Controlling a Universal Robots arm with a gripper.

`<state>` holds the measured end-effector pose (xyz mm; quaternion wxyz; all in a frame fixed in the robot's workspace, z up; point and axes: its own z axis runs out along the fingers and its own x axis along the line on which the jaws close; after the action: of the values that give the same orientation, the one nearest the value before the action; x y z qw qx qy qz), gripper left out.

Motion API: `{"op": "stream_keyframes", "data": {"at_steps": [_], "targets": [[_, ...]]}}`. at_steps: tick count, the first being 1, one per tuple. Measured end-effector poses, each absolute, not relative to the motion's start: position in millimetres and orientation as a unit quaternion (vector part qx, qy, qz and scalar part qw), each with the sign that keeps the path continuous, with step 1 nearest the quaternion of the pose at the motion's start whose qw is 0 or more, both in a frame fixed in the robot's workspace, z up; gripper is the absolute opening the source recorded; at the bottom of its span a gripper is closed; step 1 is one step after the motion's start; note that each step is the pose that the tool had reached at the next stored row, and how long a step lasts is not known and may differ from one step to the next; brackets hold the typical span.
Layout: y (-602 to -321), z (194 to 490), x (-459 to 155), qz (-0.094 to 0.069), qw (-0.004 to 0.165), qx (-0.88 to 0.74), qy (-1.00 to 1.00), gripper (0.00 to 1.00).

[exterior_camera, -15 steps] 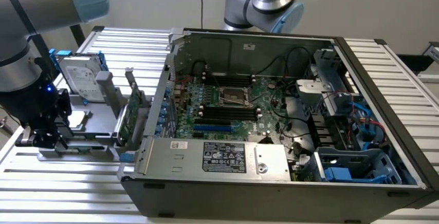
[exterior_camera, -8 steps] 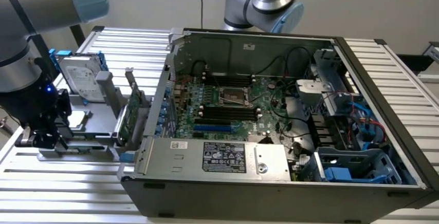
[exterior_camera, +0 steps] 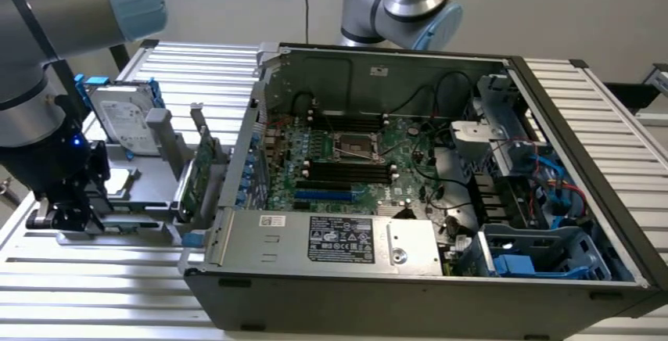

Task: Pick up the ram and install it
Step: 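Pick up the ram and move it above insertion slot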

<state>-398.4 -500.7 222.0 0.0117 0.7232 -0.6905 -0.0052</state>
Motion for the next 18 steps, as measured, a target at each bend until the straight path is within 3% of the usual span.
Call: {"op": "stream_keyframes", "data": {"at_steps": [18], "targets": [[-495.0,203.3,-398.4,-0.005,0.012,0.729,-0.685,0.38]]}}
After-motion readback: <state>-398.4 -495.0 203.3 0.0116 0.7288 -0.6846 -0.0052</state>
